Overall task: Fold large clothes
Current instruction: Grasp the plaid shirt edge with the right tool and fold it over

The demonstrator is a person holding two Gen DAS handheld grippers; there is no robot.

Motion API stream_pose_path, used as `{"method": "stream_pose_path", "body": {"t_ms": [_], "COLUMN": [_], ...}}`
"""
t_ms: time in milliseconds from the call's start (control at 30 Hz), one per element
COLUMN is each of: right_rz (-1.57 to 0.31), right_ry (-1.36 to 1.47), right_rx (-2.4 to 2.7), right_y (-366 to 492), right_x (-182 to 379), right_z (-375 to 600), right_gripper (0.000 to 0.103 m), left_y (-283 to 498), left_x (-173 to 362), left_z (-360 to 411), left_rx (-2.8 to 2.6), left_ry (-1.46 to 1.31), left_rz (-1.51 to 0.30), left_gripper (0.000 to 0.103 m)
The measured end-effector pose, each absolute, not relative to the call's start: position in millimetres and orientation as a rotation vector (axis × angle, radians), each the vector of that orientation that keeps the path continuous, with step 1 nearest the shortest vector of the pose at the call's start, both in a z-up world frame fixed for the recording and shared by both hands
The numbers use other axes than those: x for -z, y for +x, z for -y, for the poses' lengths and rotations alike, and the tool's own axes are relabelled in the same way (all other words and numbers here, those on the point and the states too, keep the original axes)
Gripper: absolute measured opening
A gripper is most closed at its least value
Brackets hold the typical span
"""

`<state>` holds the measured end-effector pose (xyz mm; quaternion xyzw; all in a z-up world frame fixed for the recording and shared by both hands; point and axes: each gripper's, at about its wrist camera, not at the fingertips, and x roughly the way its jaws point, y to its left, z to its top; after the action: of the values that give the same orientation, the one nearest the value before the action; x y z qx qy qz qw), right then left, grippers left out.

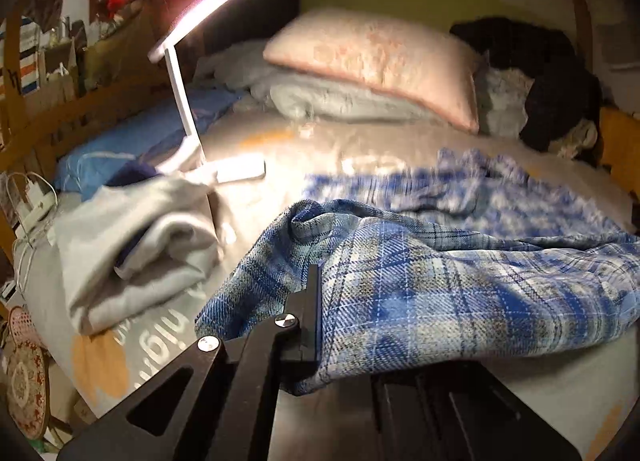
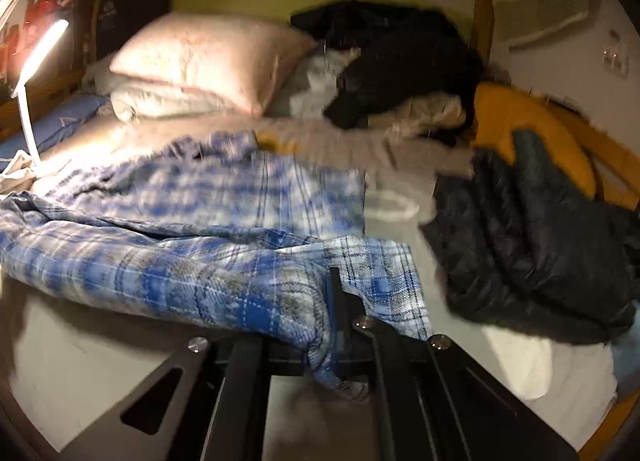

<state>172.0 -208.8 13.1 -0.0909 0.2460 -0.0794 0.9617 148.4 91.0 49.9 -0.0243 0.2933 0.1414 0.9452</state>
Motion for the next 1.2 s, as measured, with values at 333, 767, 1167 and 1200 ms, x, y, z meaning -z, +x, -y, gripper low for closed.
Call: {"method": "stream_pose_path", "body": {"t_ms": [333,767,1167,1200], "right_rz": [-0.257,-0.443,-0.535,-0.539], "right_ry": [-0.2,-0.183,-0.162,-0.148], "right_rx": [0.165,0.187,0.17,0.163], "right_y": [131,227,316,320], "right_x": [-55,-31,-7,-7], "right_z": [191,206,219,222], "right_gripper": [0.005,0.005,0.005,0.005], "left_y": [131,229,318,320], "left_x": [-91,-54,-22,-22], "left_z": [-87,-90,-96,-97], "left_rx": [-0.326,-0.425,-0.479,-0.474], "left_ry": [-0.016,0.015,-0.023,-0.029], "left_rz": [-0.415,-0.615,-0.759,-0.754], "left_gripper": [0.003,0.003,0.003,0.003]}}
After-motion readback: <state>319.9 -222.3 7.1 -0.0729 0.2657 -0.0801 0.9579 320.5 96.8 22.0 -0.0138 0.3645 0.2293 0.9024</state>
